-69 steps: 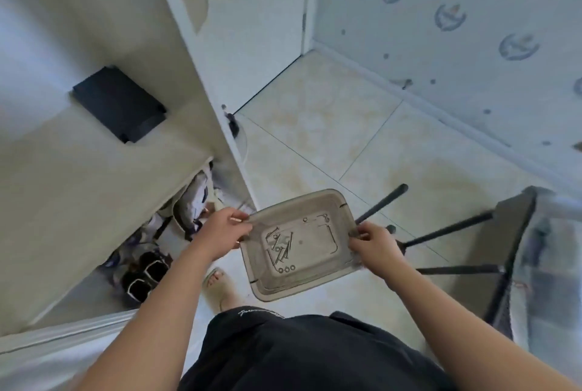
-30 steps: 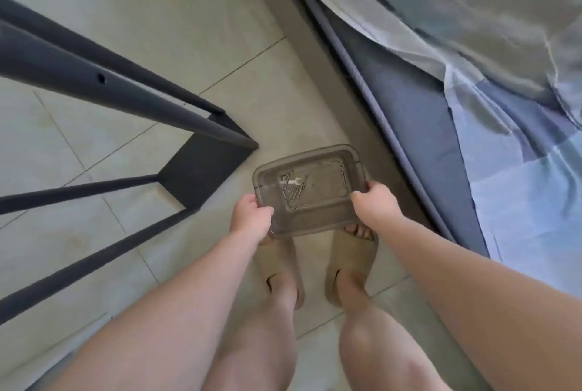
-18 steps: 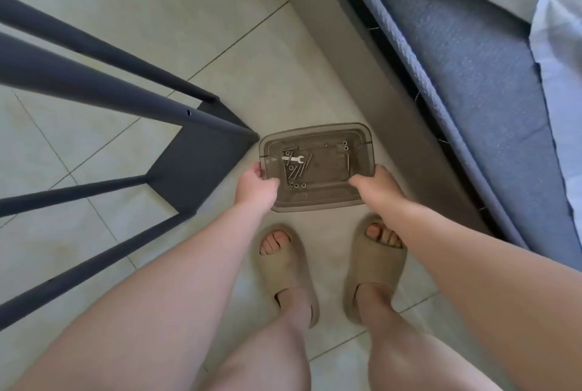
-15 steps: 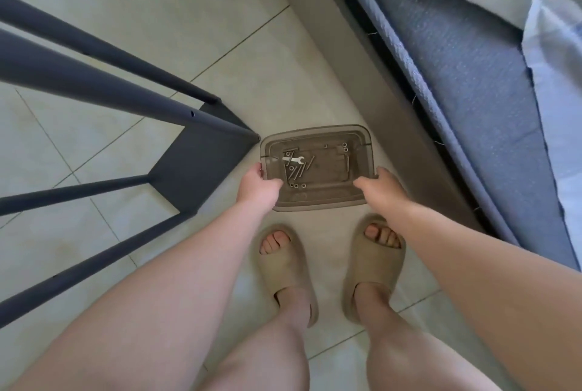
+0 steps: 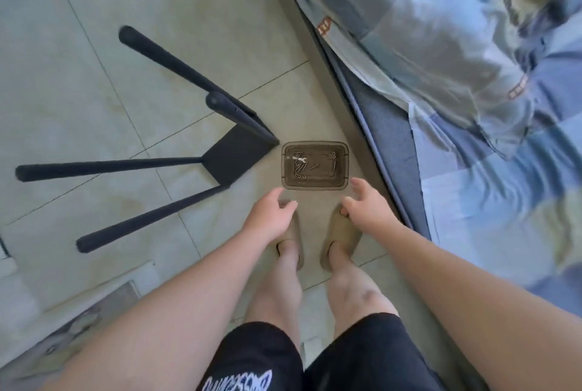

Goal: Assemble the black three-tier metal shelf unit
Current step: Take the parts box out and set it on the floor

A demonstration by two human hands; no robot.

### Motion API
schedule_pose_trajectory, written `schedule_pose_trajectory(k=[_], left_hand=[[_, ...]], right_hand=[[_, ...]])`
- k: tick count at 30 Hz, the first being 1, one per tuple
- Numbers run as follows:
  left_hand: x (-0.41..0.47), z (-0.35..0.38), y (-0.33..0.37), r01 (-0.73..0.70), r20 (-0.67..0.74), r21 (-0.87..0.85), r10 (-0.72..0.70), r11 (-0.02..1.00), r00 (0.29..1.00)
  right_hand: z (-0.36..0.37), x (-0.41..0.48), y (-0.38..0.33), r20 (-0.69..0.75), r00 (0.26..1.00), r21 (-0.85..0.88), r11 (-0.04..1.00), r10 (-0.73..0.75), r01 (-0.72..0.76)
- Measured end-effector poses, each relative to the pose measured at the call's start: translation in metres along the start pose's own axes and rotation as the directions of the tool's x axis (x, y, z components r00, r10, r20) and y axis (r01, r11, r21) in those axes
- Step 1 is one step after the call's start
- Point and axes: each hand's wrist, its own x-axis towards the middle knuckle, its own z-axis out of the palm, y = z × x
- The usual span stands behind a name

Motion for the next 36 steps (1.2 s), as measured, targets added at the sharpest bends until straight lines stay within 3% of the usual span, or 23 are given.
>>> schedule_pose_trajectory(k=[4, 7, 11, 15, 24, 36], left_hand=[[-0.091, -0.044, 0.007, -0.119, -0.041, 0.145, 0.126, 0.982, 0.991], [-0.15, -0.075, 0.012, -0.202, -0.125, 0.275, 0.244, 0.94, 0.962], [-0.215, -0.103, 0.016, -0.233, -0.274, 0.352, 0.338, 0.906, 0.9], [-0.263, -0.11, 0.019, -0.195, -0.421, 0.347, 0.338, 0.917, 0.842], [-0.335, -0.102, -0.002, -0.036, -0.638, 0.093, 0.087, 0.995, 0.765], [-0.43, -0.093, -0.133, 0.114, -0.762, -0.357, -0.36, 0.927, 0.538]], right_hand=[[-0.027, -0.089, -0.041, 0.014, 0.989, -0.145, 0.978, -0.149, 0.15], [-0.044, -0.144, -0.067, 0.065, 0.947, -0.32, 0.893, -0.313, 0.317], [-0.061, -0.201, -0.093, 0.157, 0.827, -0.554, 0.646, -0.54, 0.526], [-0.077, -0.236, -0.11, 0.27, 0.681, -0.705, 0.342, -0.681, 0.622], [-0.071, -0.275, -0.159, 0.537, 0.387, -0.728, -0.18, -0.75, 0.661], [0.062, -0.351, -0.225, 0.859, 0.074, -0.427, -0.629, -0.507, 0.65]])
